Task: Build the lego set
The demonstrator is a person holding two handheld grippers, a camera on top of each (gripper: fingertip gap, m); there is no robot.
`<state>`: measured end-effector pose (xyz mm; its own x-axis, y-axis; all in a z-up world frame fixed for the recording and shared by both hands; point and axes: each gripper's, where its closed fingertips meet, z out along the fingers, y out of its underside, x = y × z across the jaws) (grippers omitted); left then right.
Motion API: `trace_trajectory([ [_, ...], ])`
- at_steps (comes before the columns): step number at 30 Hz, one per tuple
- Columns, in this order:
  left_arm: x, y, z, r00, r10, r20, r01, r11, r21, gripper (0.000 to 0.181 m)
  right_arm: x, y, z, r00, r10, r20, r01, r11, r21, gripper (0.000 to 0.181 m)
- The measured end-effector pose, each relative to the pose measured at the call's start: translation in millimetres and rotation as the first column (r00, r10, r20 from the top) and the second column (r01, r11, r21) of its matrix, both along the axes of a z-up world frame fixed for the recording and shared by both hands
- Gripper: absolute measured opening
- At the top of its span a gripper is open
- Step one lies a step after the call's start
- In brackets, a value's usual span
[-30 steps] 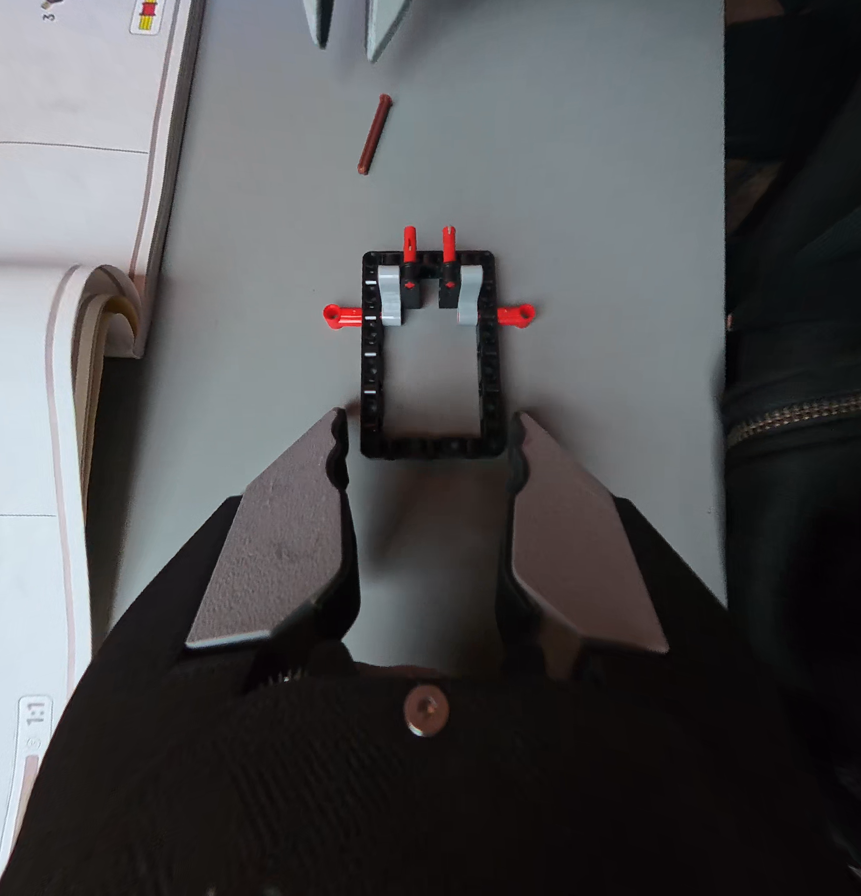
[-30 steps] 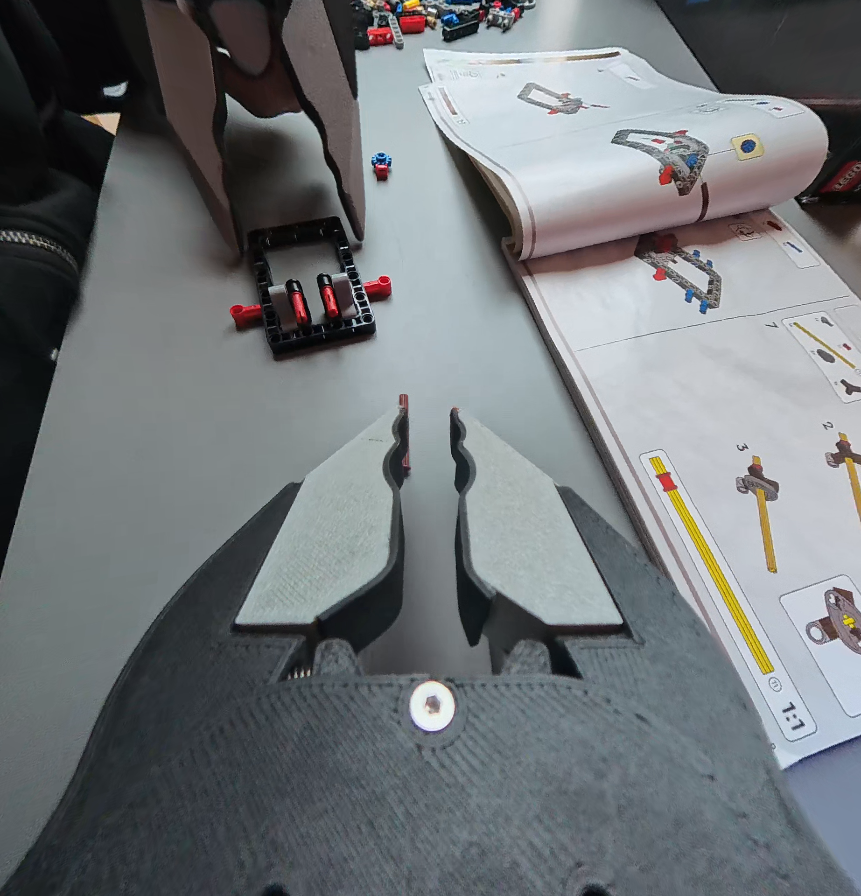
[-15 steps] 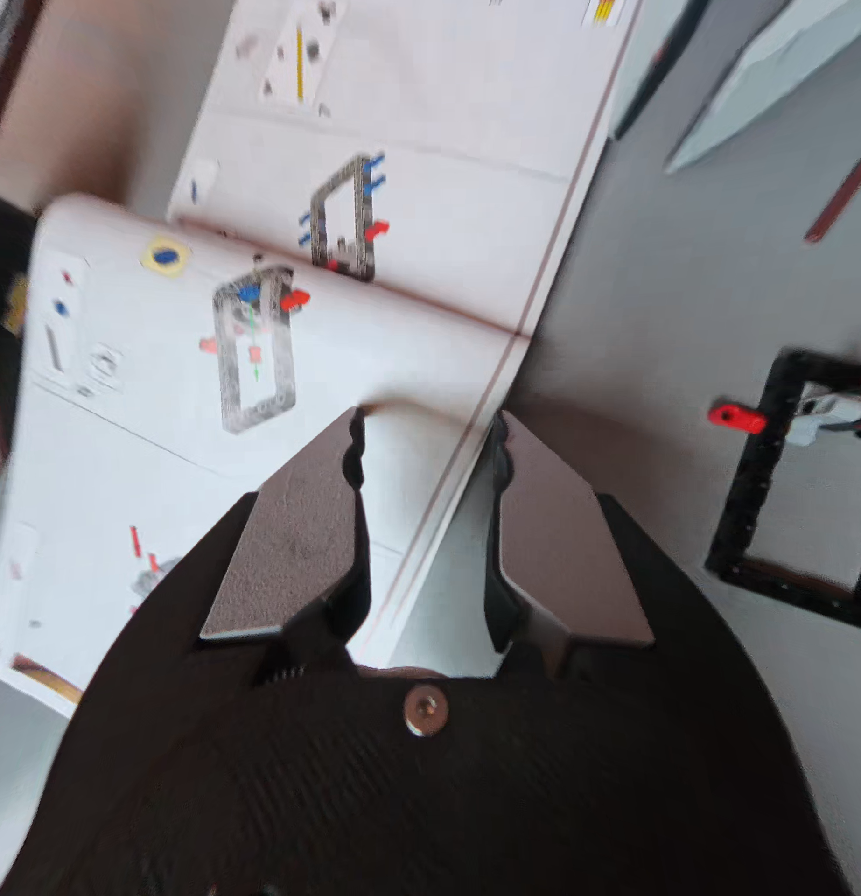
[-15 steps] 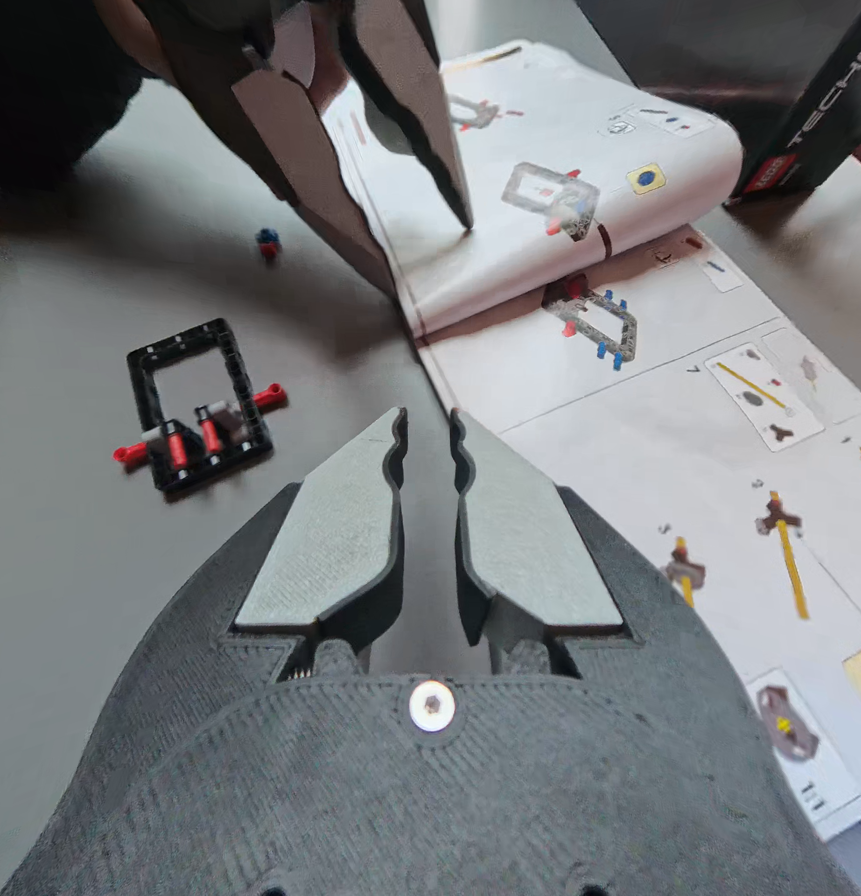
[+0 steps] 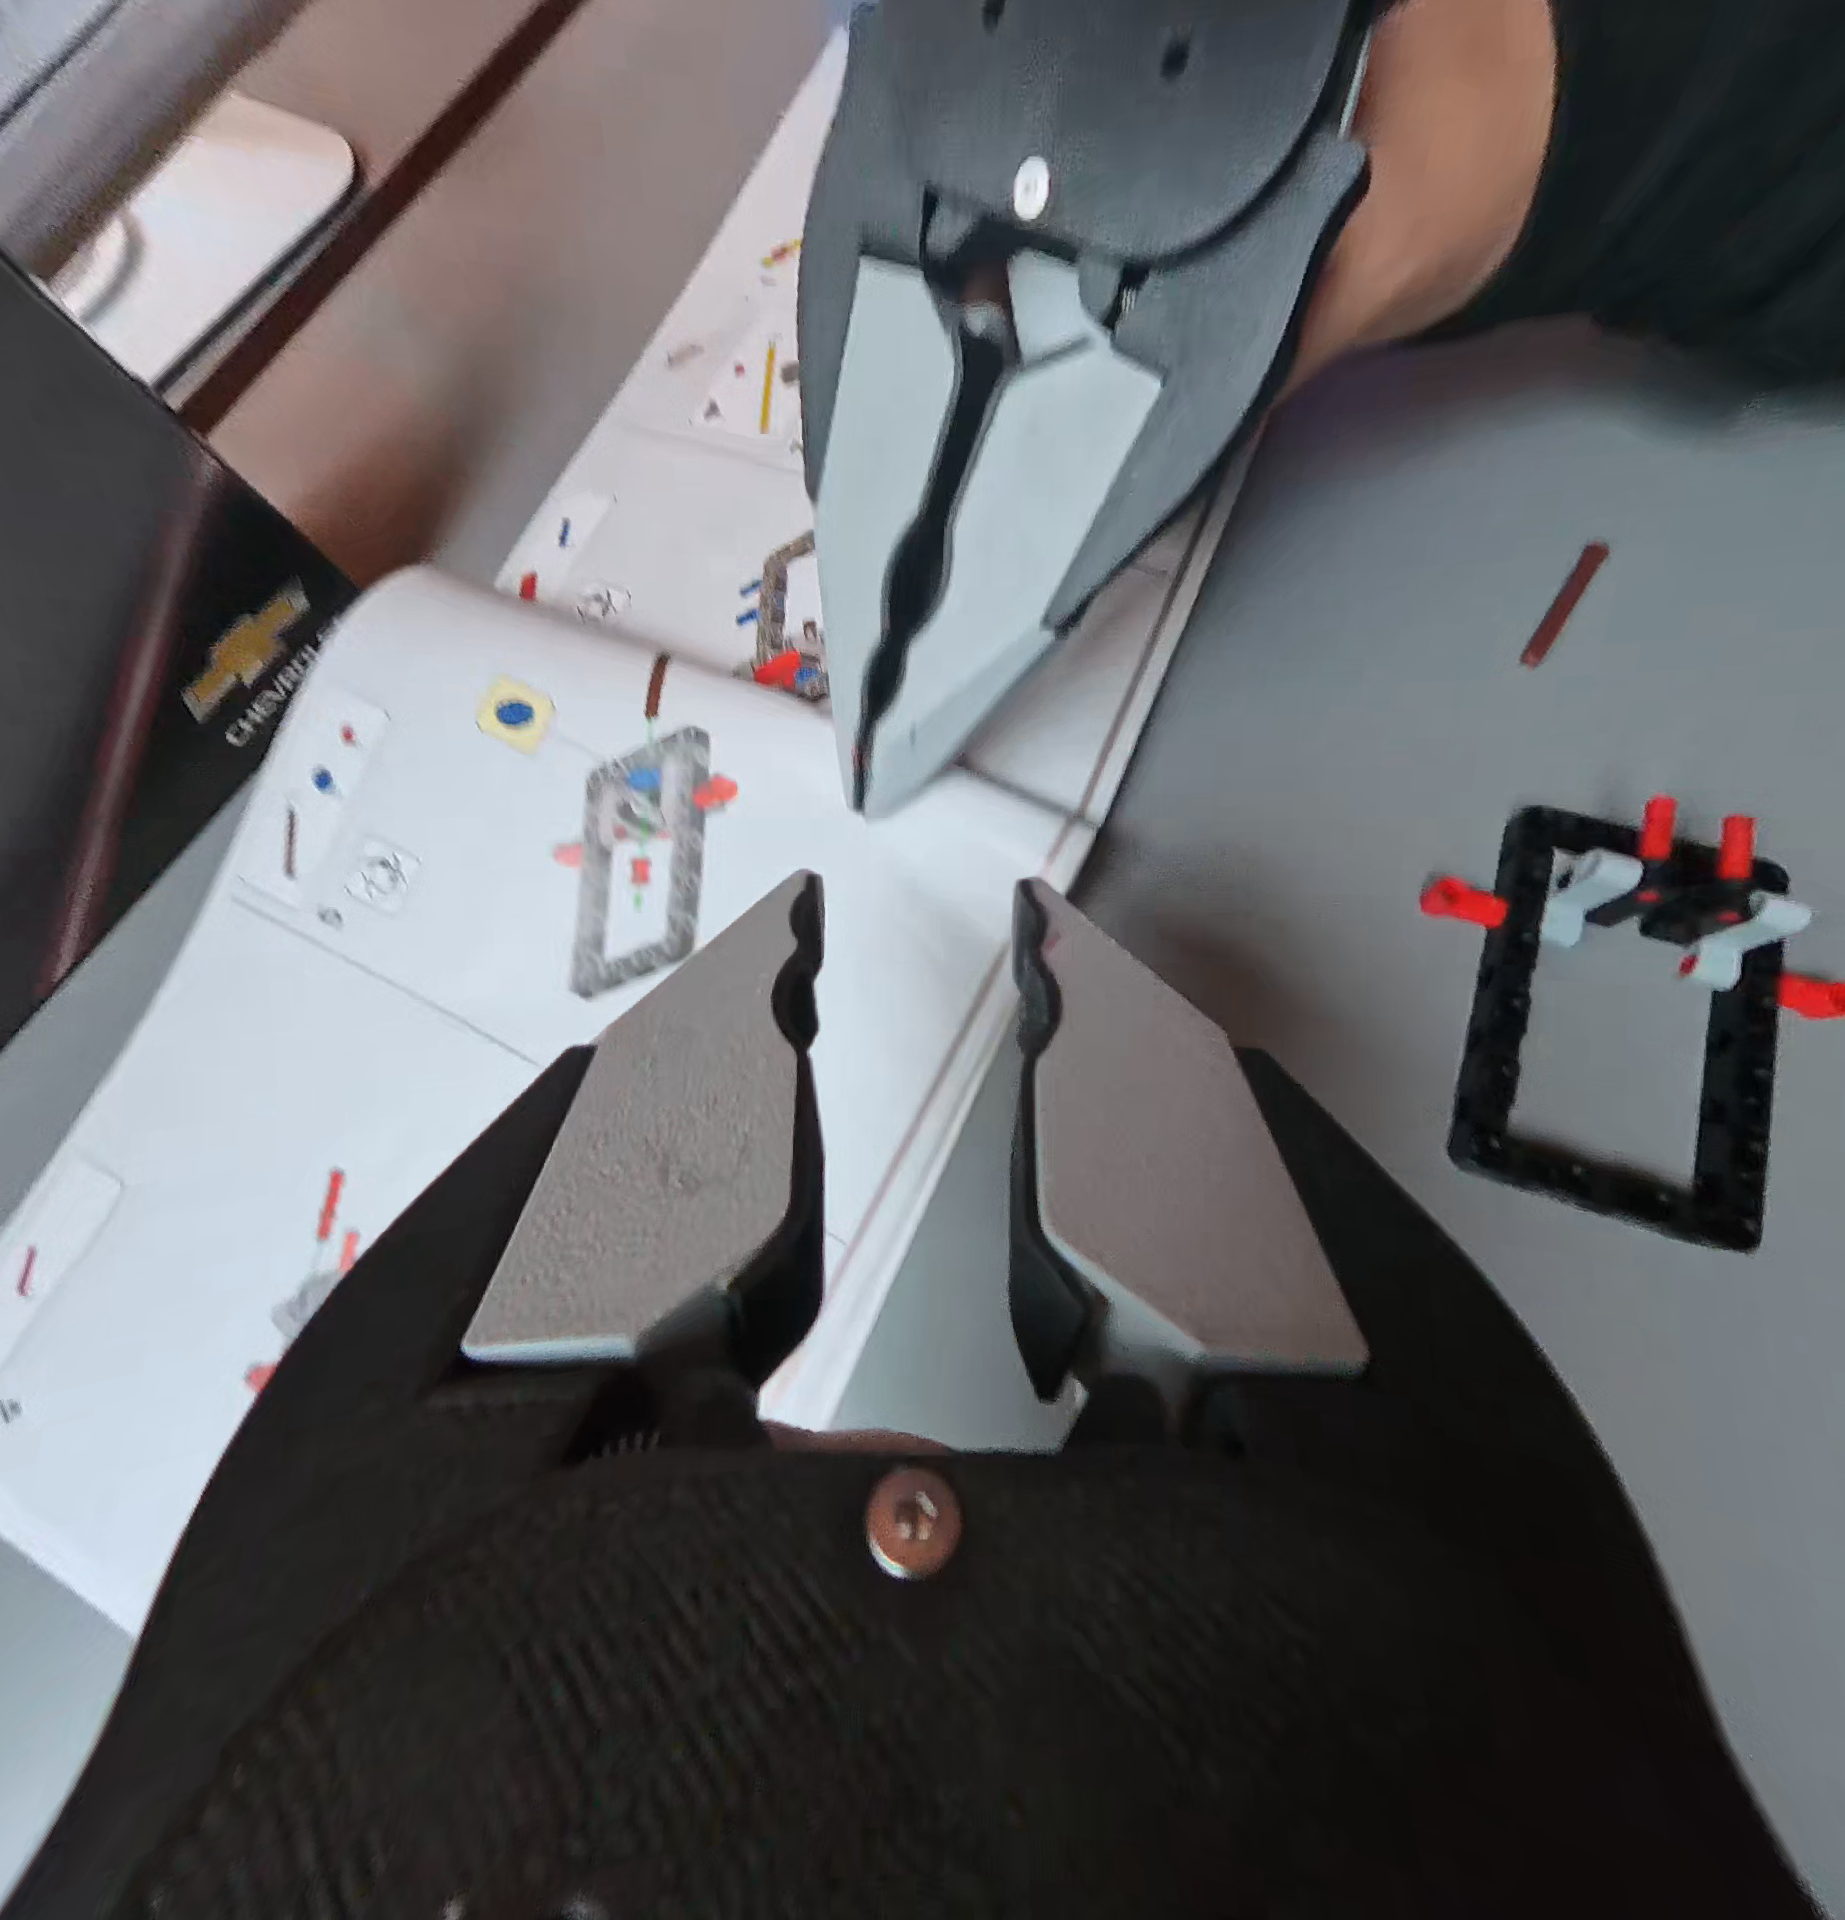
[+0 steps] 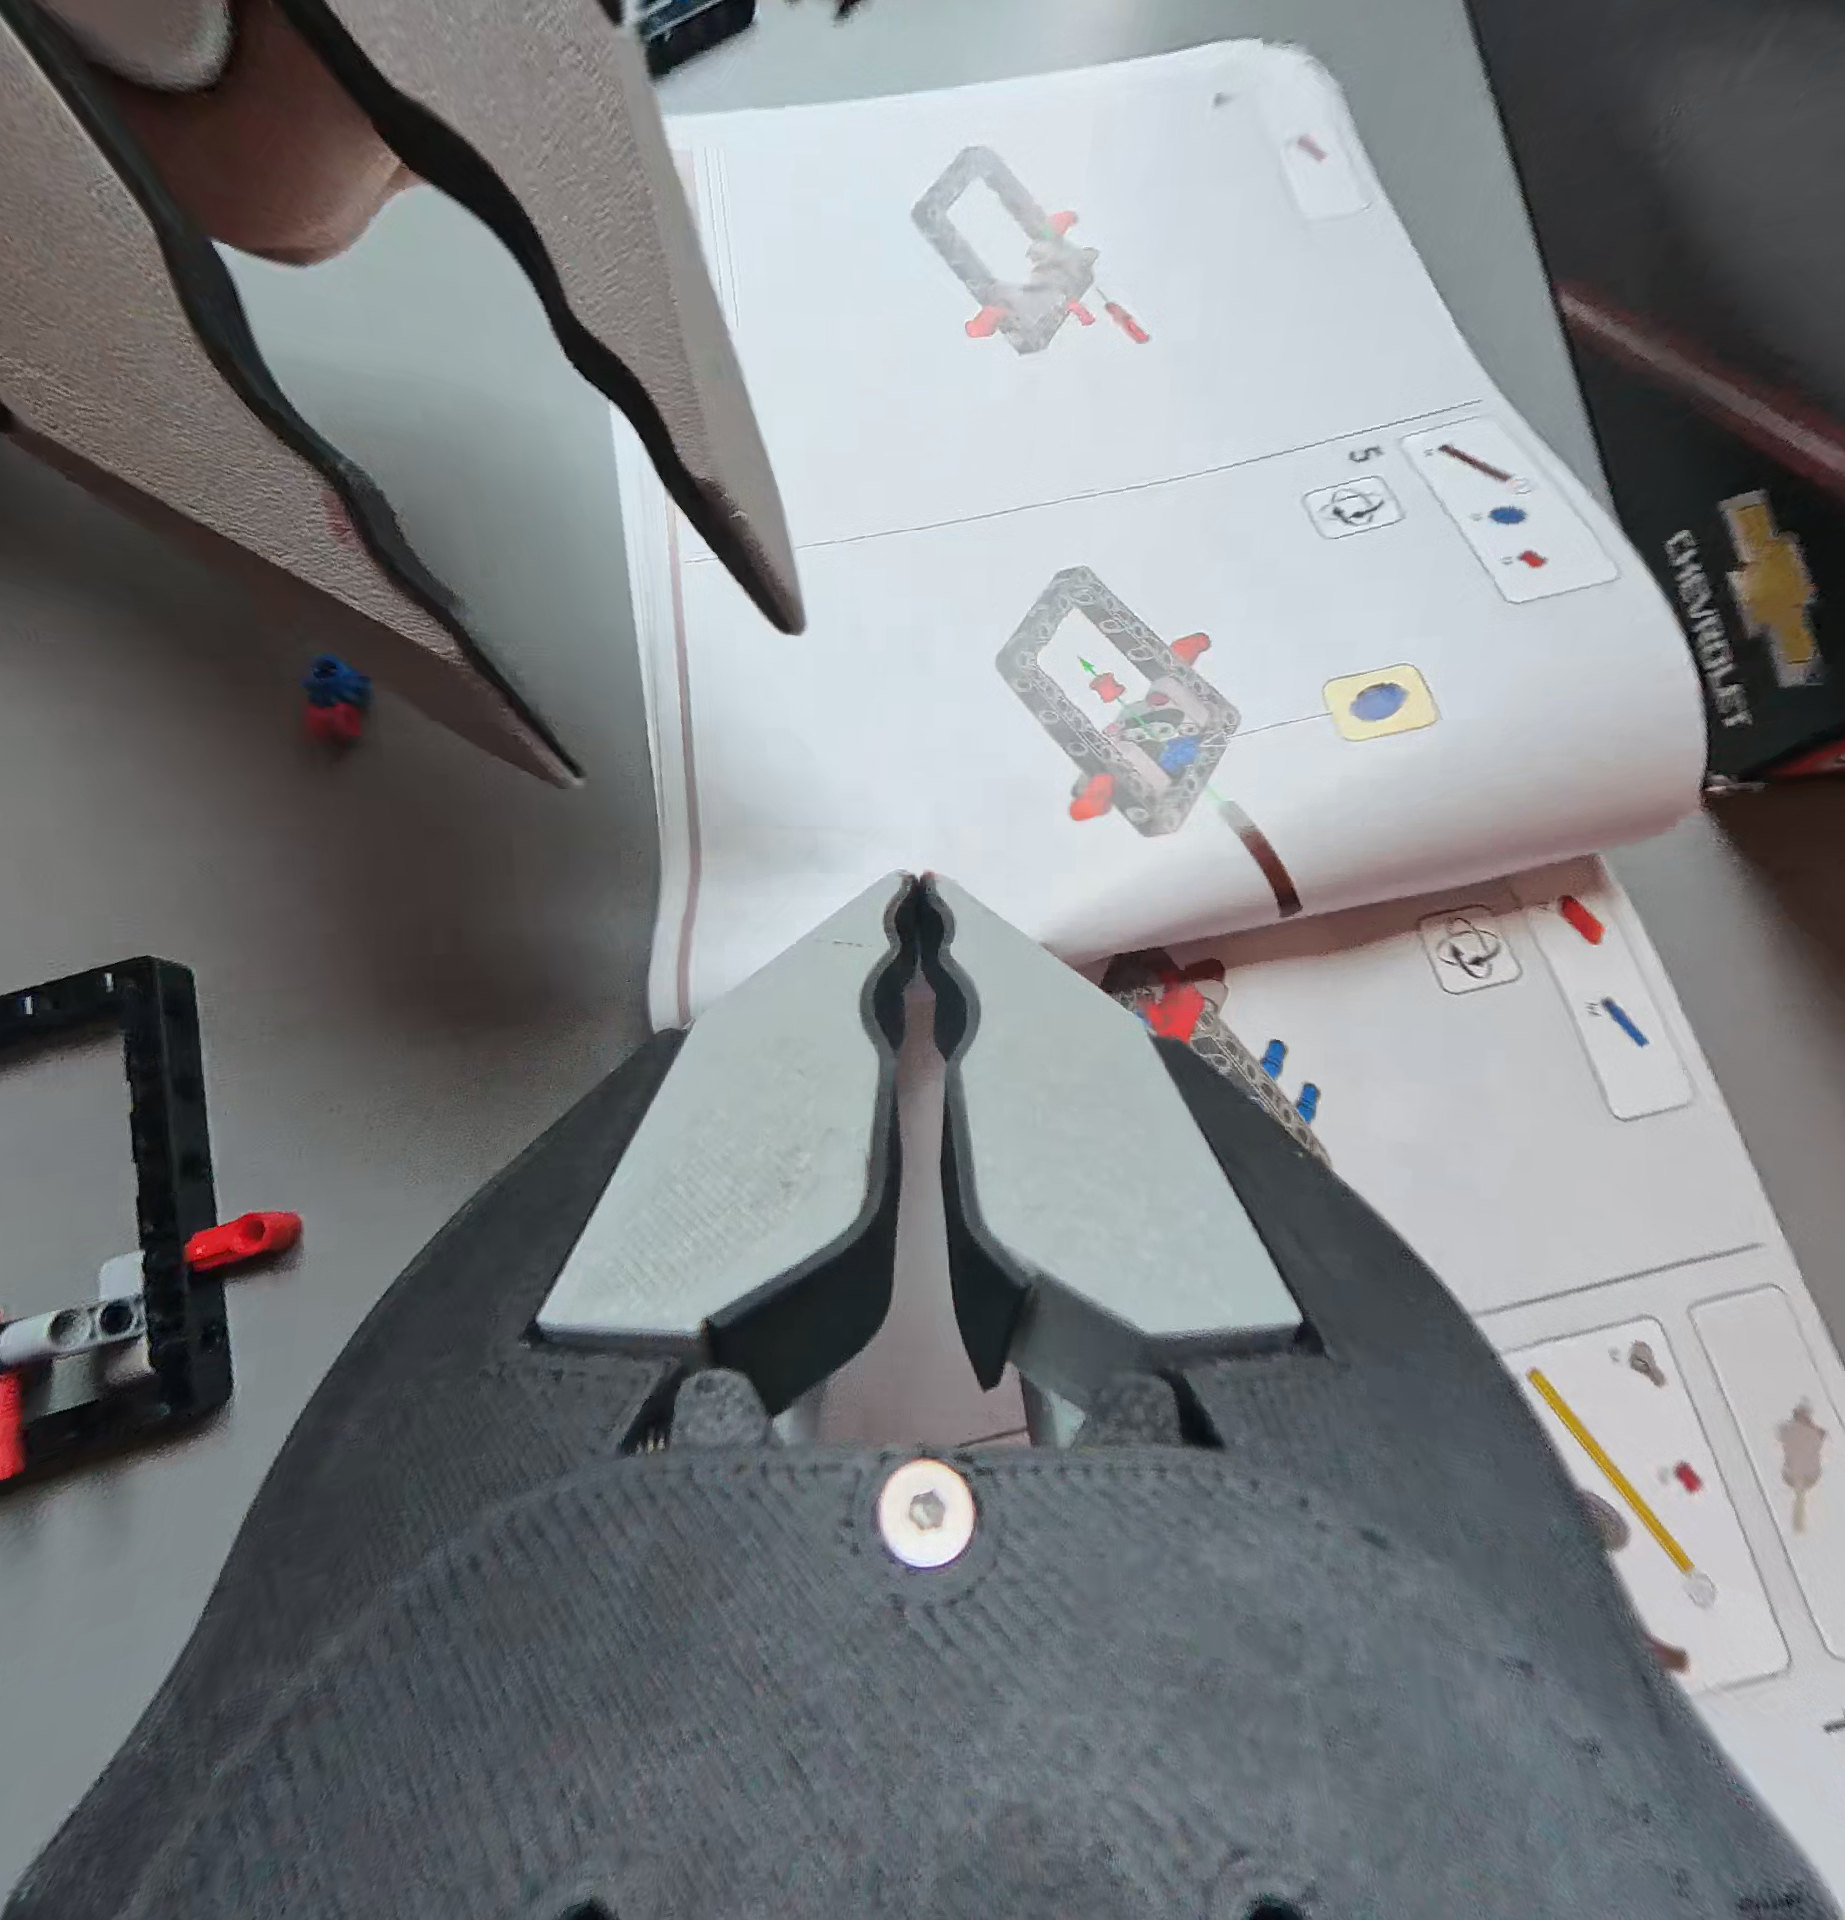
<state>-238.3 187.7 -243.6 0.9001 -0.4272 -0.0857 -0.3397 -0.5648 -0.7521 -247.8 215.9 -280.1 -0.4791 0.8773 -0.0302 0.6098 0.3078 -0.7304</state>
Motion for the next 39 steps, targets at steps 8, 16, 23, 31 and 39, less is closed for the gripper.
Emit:
trace_trajectory([
  [8,-18,12,-49,0.996,0.073,0.045,-0.062,0.976,-0.210,0.029,-2,10,10,1.000,0.017,0.023,-0.015,0.999,-0.049,0.000],
  [16,-19,14,-37,0.998,0.059,-0.005,-0.059,0.983,-0.172,0.015,-14,60,-7,0.992,-0.118,-0.041,0.119,0.993,0.019,0.001],
  [23,13,48,-12,0.992,-0.070,-0.108,0.061,0.994,-0.090,0.021,-20,40,3,0.970,0.029,-0.242,0.037,0.964,0.262,0.000],
  [31,12,54,-47,0.969,-0.152,-0.196,0.101,0.964,-0.248,0.008,-21,46,-3,0.983,-0.016,-0.185,0.058,0.974,0.220,0.000],
  [39,2,48,-47,0.982,-0.096,-0.165,0.051,0.965,-0.258,0.000,-20,45,-4,0.978,0.010,-0.209,0.051,0.958,0.284,0.000],
])
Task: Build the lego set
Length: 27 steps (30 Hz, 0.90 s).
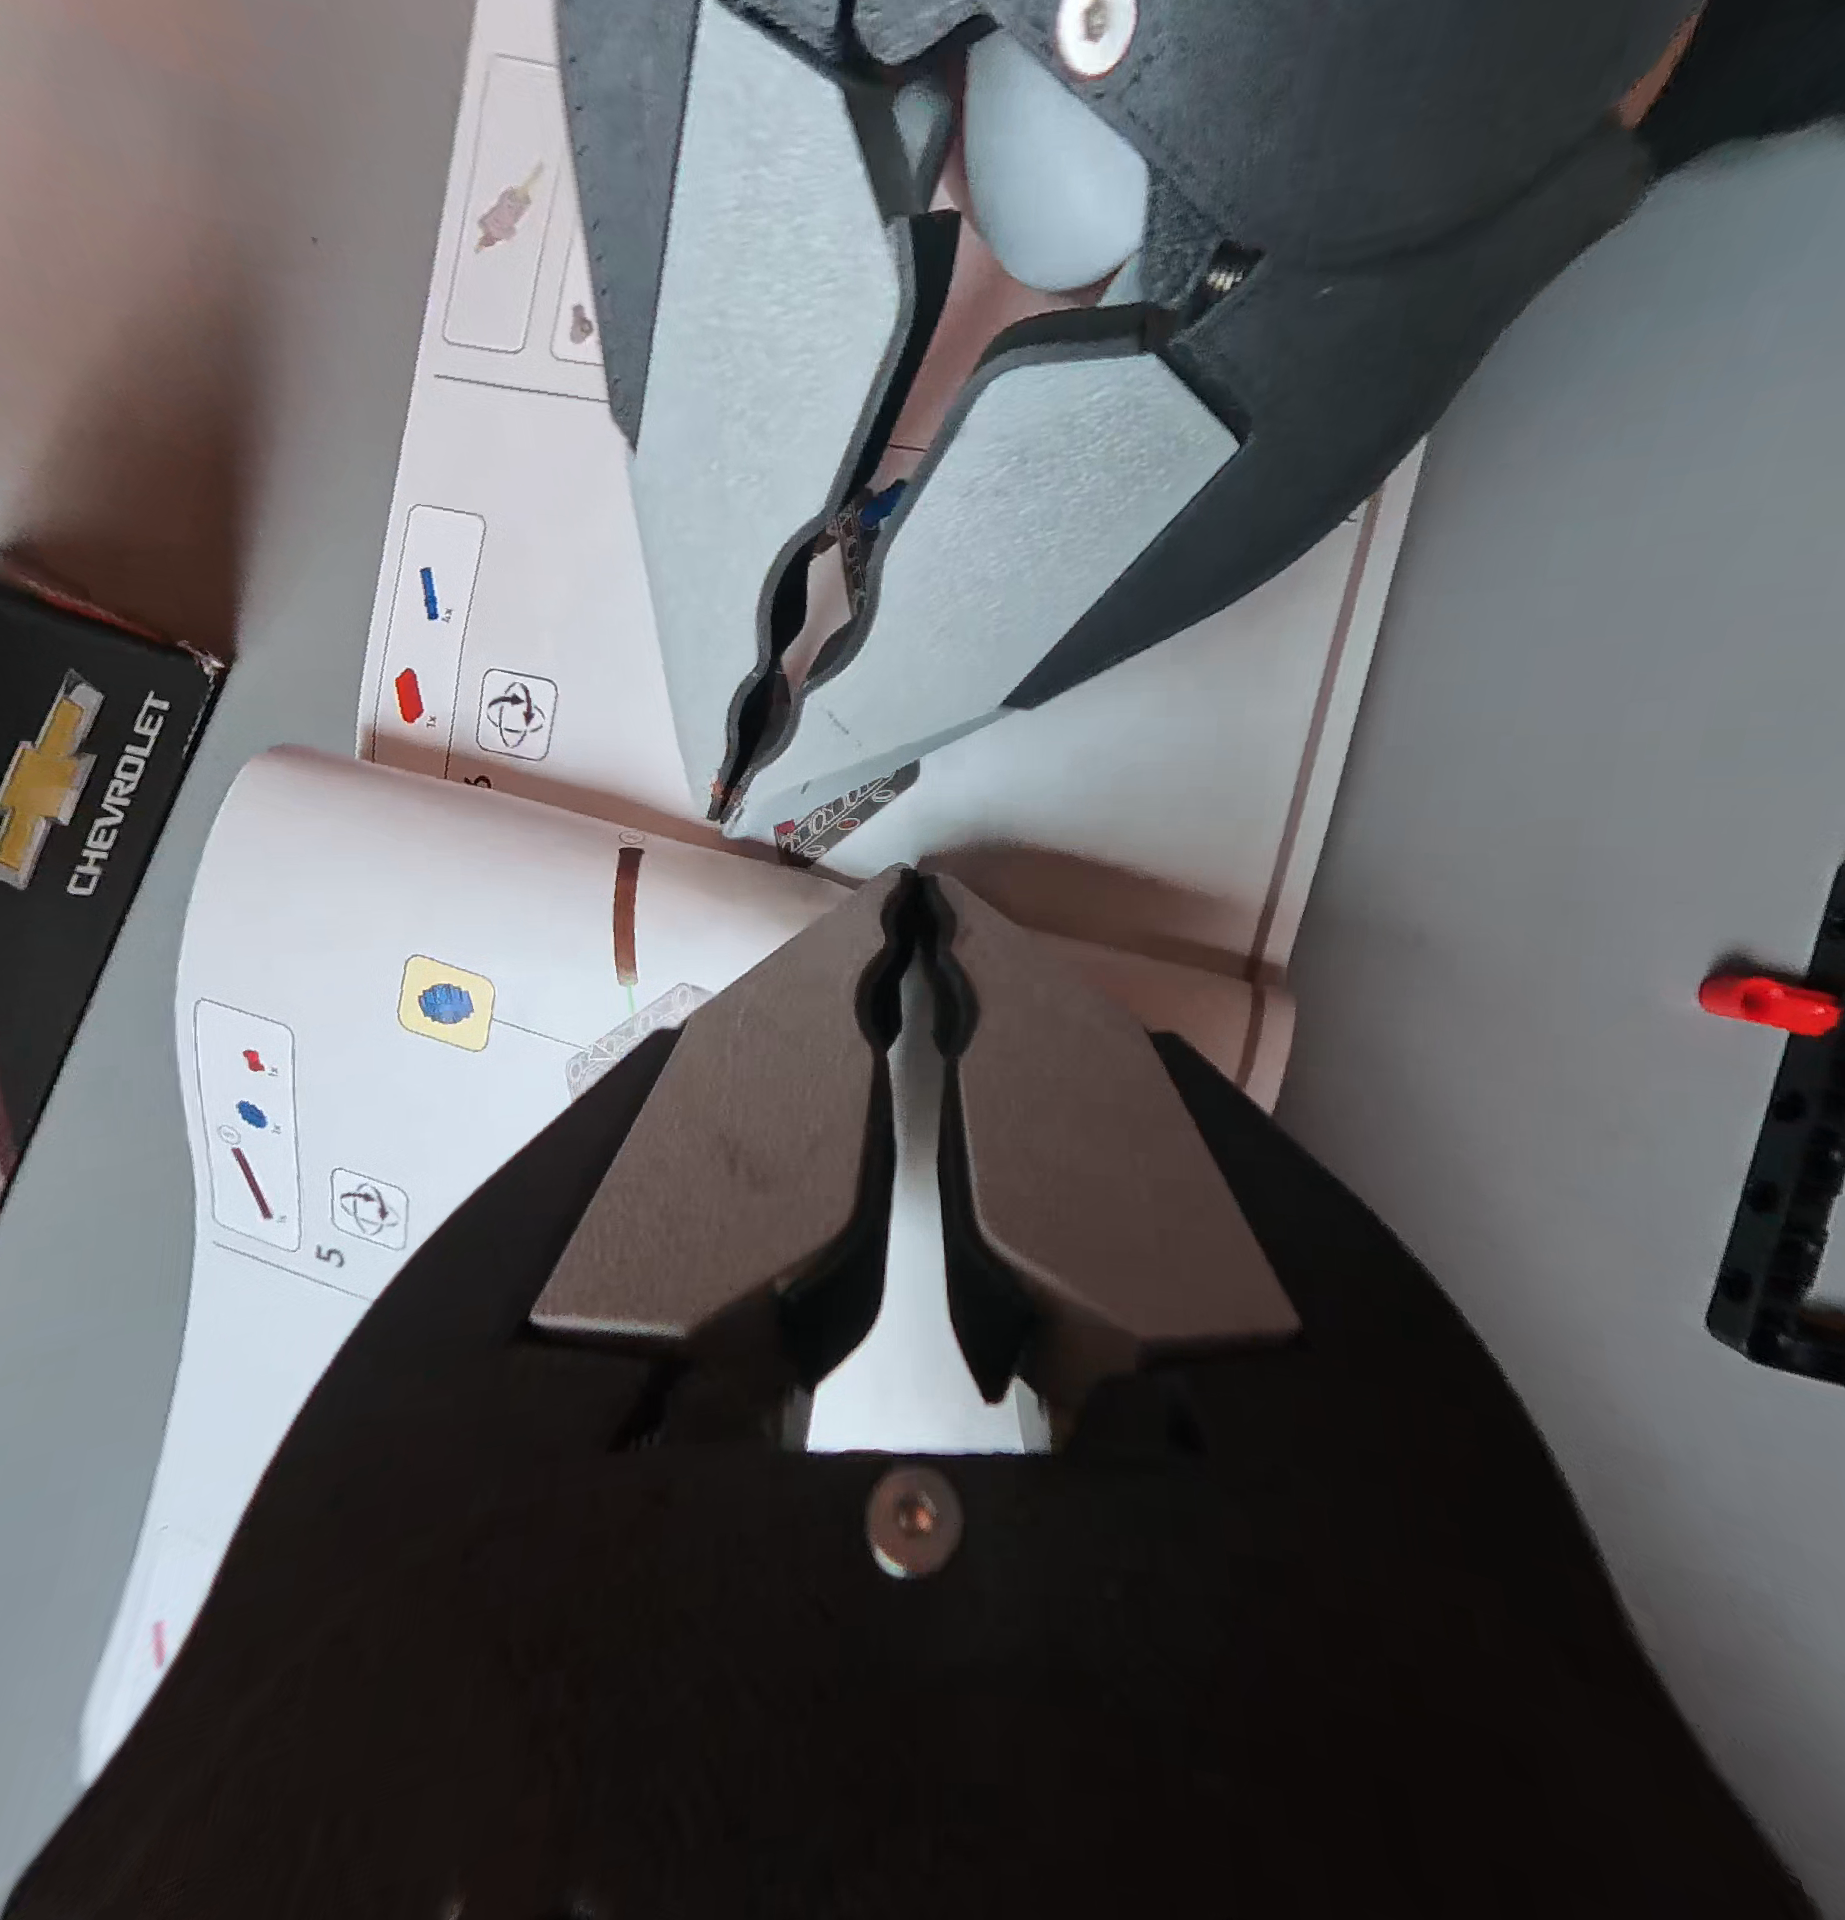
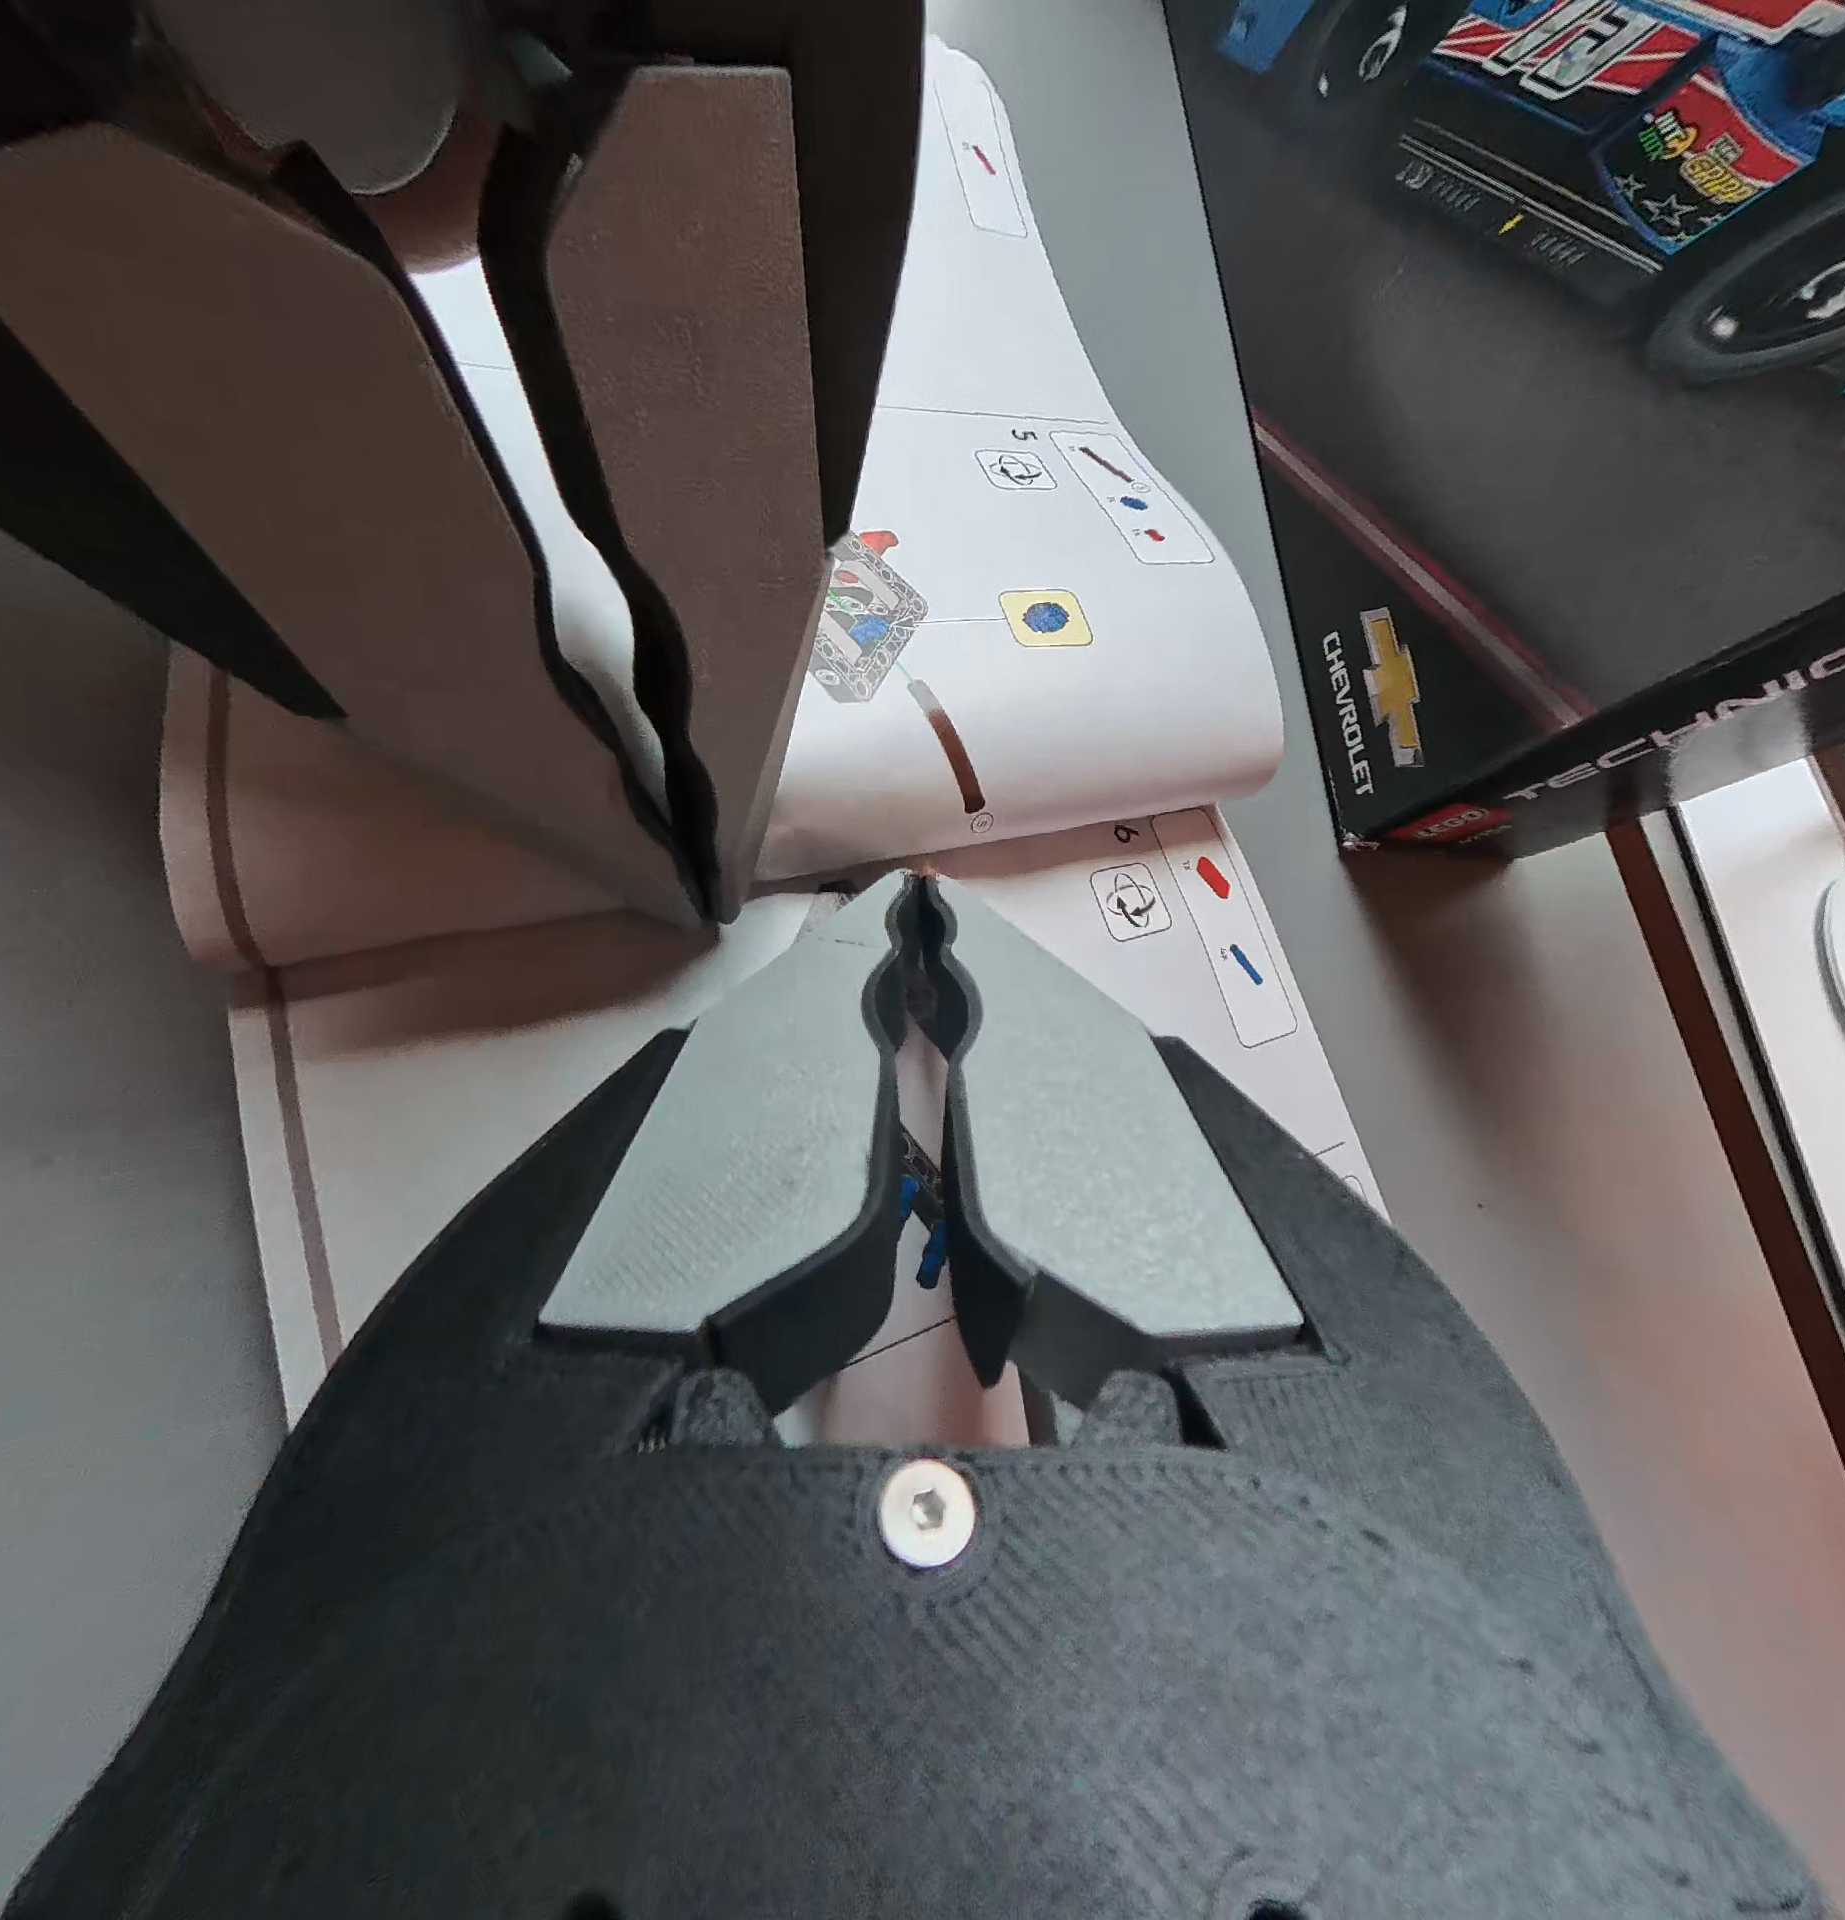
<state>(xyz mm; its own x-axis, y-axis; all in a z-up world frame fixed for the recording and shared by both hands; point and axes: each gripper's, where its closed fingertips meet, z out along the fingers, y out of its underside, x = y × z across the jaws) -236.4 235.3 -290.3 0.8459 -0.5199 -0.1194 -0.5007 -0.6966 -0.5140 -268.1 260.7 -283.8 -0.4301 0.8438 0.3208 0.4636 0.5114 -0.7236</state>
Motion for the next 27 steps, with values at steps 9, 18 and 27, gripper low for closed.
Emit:
trace_trajectory([
  [9,-2,0,4,0.932,0.196,0.306,-0.238,0.965,0.107,0.000,0,-1,-2,1.000,0.006,0.004,-0.006,1.000,0.024,0.000],
  [18,-21,-6,4,0.919,0.287,0.270,-0.342,0.921,0.185,0.000,0,-1,-4,1.000,0.009,0.010,-0.009,0.999,0.035,0.000],
  [27,-31,-14,-4,0.915,0.316,0.250,-0.360,0.920,0.154,0.000,-8,1,15,0.997,0.005,0.077,0.017,0.959,-0.282,0.000],
])
